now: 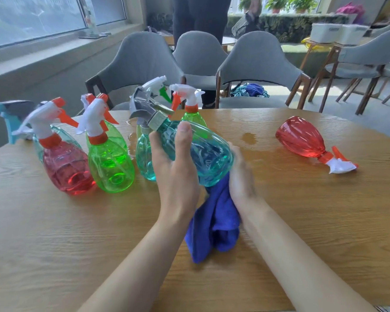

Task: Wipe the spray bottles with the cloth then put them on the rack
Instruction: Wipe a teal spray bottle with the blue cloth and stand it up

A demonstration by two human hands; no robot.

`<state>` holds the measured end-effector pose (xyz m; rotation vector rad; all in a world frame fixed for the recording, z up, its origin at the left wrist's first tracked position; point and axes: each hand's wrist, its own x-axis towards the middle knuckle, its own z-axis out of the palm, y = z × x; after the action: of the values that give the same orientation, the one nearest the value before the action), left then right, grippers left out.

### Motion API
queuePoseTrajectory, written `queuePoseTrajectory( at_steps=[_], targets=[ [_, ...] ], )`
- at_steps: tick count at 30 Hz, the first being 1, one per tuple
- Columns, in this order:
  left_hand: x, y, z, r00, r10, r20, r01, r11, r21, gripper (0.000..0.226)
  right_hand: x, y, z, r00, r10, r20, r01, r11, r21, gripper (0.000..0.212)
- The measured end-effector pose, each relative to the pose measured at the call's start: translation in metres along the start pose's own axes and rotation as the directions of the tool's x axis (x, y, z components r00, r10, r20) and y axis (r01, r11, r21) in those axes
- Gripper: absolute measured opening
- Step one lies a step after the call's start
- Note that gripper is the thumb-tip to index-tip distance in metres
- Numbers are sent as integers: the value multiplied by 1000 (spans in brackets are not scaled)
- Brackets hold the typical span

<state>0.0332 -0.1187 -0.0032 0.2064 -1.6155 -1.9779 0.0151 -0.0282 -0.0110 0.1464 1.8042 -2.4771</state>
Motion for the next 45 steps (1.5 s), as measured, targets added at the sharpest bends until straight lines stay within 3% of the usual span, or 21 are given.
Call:
queuePoseTrajectory(
  at_steps=[2, 4, 8, 17, 22, 24, 27, 33, 36, 38, 40, 45],
  targets=[
    [1, -1, -1, 1000, 0, -15, 1, 1000, 5, 50, 5, -1, 0, 992, -88, -93, 68, 977, -200, 49],
    [0, -2, -1, 999, 32, -33, -31, 999, 24, 49, 11, 2, -6, 985, -140, -98, 95, 926, -365, 40],
    [2, -6, -3, 995, 69, -66, -67, 997, 30, 49, 14, -2, -15, 986, -145, -85, 96, 901, -422, 29],
    [0, -11, -4, 997, 46, -64, -46, 999, 6, 67, 5, -5, -12, 988, -34, -150, 15, 992, -123, 29],
    [2, -15, -5, 991, 120, -52, -119, 993, 18, 39, -1, -3, -6, 992, 125, 16, -114, 943, -313, 66],
    [4, -15, -5, 991, 118, -65, -116, 993, 36, 38, -1, -4, -8, 990, 138, 21, -121, 927, -356, 60],
    [5, -13, -4, 993, 94, -72, -91, 995, 36, 44, 0, -11, -13, 992, 122, -15, -122, 967, -223, 34],
    [-3, -13, 3, 997, 73, -23, -72, 997, 9, 38, 5, -11, -18, 973, 104, -204, -114, 993, -35, 33],
    [-3, -13, 2, 993, 119, 12, -119, 993, 12, 33, 1, -6, -14, 984, 152, -91, -155, 987, -32, 32],
    [-1, -14, 0, 989, 151, -1, -151, 988, 22, 34, -4, -4, -13, 985, 168, 36, -164, 982, -92, 53],
    [1, -14, -2, 986, 166, -18, -165, 985, 42, 35, -4, -3, -12, 985, 158, 63, -144, 971, -189, 66],
    [4, -12, -2, 987, 163, -9, -163, 986, 29, 38, -2, -9, -15, 989, 124, 81, -116, 988, -100, 54]
  ],
)
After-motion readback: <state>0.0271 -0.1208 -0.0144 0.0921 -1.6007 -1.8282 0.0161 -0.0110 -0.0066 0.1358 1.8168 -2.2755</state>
